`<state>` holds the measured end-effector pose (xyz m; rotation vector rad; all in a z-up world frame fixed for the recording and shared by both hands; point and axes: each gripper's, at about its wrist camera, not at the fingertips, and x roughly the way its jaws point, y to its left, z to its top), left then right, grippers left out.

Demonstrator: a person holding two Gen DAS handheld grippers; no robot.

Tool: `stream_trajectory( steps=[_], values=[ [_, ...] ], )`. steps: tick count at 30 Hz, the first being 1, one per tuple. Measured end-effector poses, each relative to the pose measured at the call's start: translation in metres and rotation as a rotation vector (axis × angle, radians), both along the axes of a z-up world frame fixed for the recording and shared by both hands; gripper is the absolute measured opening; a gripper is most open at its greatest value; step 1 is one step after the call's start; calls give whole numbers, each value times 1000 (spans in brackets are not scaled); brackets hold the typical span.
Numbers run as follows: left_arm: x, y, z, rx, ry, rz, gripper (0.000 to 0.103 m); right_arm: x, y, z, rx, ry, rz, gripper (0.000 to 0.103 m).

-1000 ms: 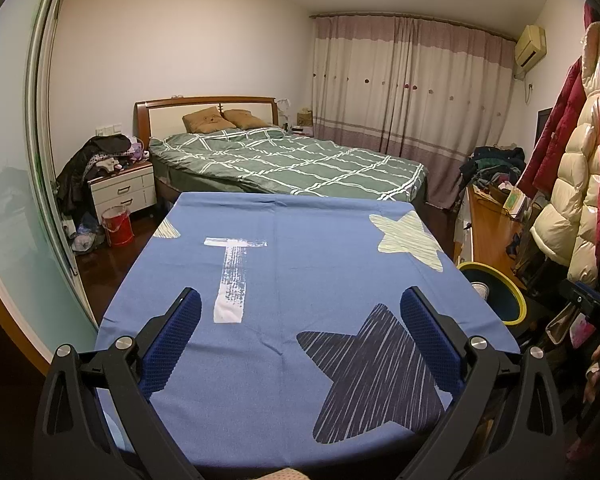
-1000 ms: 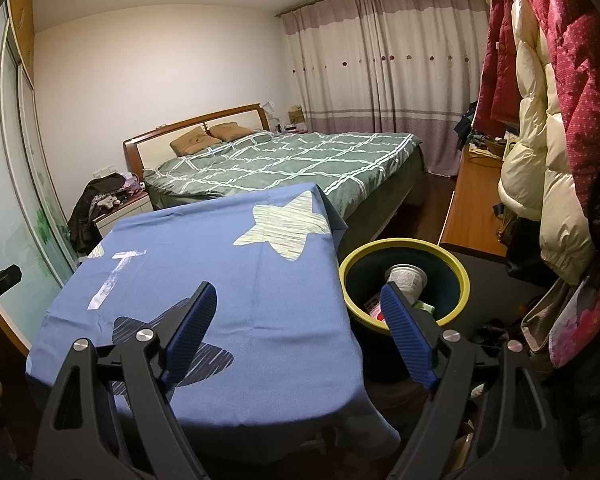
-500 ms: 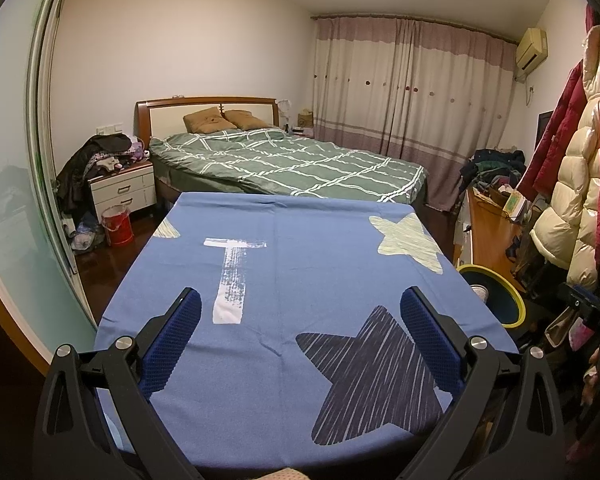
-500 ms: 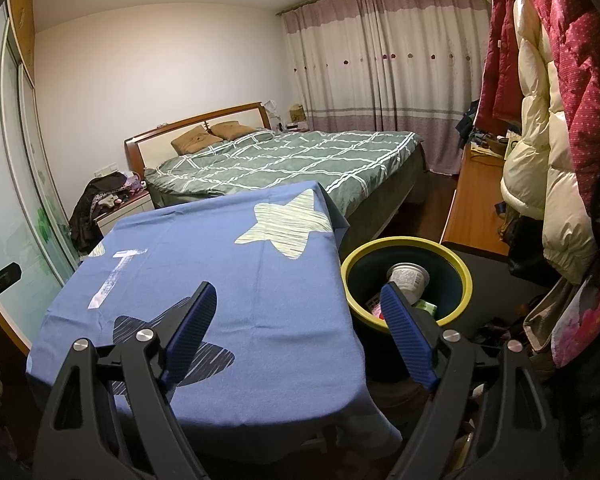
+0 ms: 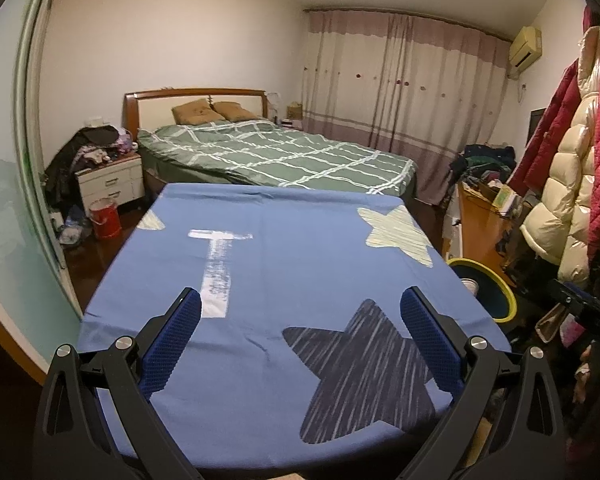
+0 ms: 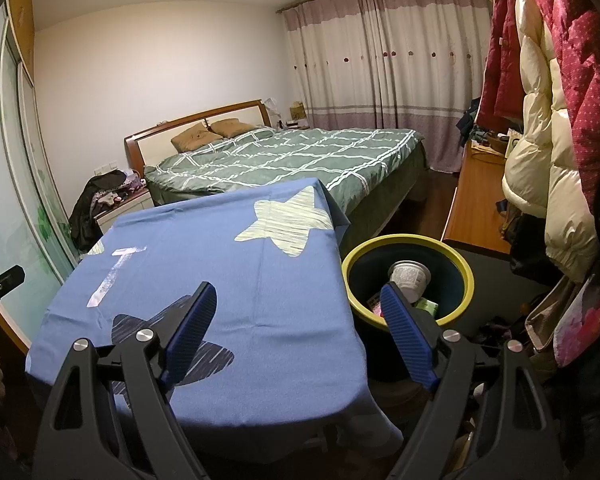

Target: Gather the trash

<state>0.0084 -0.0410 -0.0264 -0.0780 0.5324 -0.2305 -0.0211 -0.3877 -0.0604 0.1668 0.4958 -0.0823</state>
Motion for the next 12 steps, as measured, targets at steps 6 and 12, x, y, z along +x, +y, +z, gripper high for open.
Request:
stream_trajectory(
  steps=[6,12],
  values=[
    [30,-1,-7,13,32,-2,98,17,3,-1,-1,23,27,80],
    [127,12,-40,92,127,79,98,89,25,-5,-45,79,89,93]
  ],
)
